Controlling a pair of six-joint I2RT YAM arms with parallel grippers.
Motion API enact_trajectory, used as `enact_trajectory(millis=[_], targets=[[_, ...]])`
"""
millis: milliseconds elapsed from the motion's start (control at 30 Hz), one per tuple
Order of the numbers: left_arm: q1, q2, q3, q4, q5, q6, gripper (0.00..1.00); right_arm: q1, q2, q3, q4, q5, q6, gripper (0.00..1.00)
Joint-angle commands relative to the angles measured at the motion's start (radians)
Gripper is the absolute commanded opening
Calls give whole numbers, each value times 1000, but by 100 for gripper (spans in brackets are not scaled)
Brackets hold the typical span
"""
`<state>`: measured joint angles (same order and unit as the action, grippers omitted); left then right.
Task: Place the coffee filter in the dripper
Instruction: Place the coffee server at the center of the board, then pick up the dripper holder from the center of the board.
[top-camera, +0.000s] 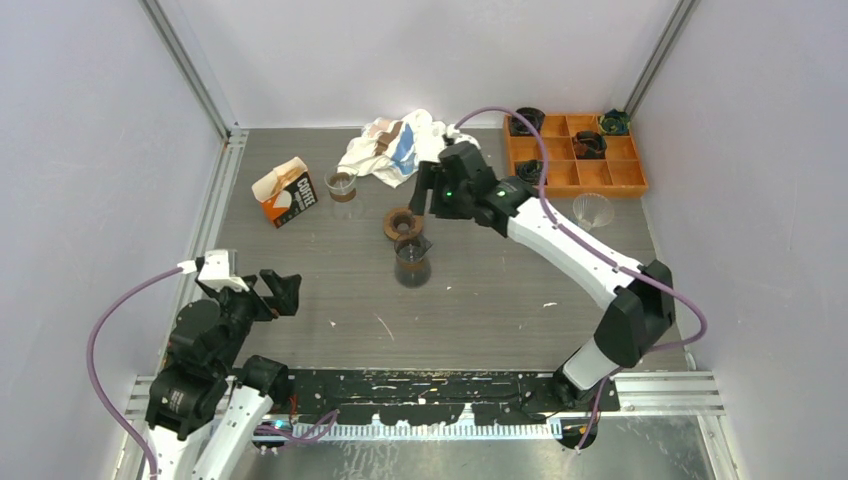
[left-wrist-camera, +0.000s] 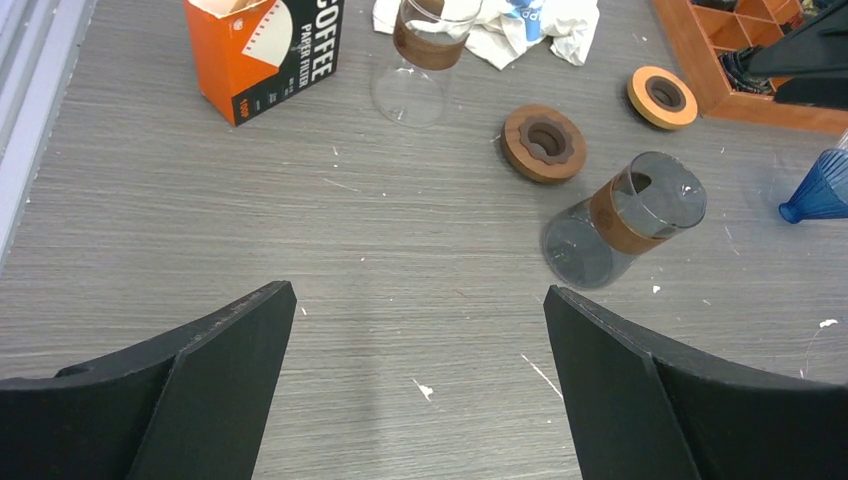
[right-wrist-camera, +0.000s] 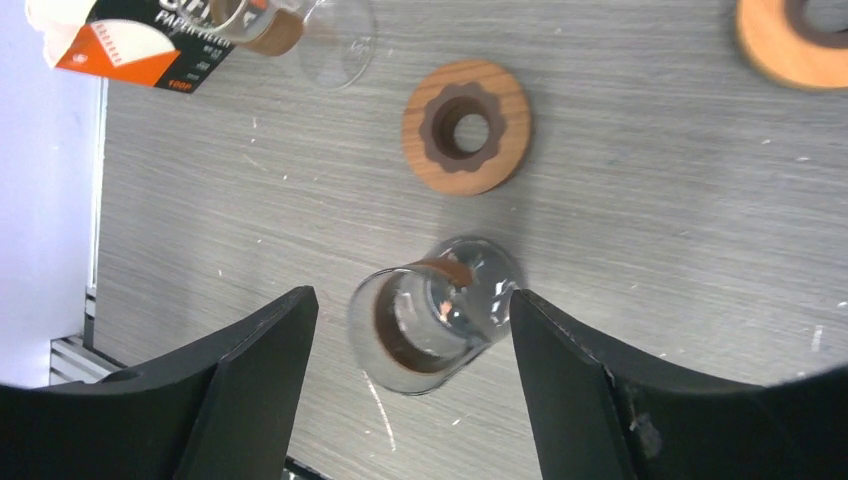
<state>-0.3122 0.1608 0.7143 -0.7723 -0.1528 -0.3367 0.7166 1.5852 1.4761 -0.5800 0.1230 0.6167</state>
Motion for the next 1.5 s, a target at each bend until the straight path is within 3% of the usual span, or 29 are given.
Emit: enact_trajectory(millis=[0,367,633,867,1133,1467], targets=[[-1,43,29,30,36,-7,99,-107,-92,-92,168,-150,-104,78],[-1,141,30,40,105,-14,99,-301,-14,-261,446,-426,-146,81],[-1,242,73,72,94,-41,99,-307,187,-240,572,-562,-111,80],[-1,428,100,215,190,-92,99,-307,330,-206,652,-623,-52,76],[0,628,208,255,230,-4,99,-307,452,-170,715,-699,14,71],[30,639,196,229,251,45,99,-299,549,-140,762,-762,69,65]])
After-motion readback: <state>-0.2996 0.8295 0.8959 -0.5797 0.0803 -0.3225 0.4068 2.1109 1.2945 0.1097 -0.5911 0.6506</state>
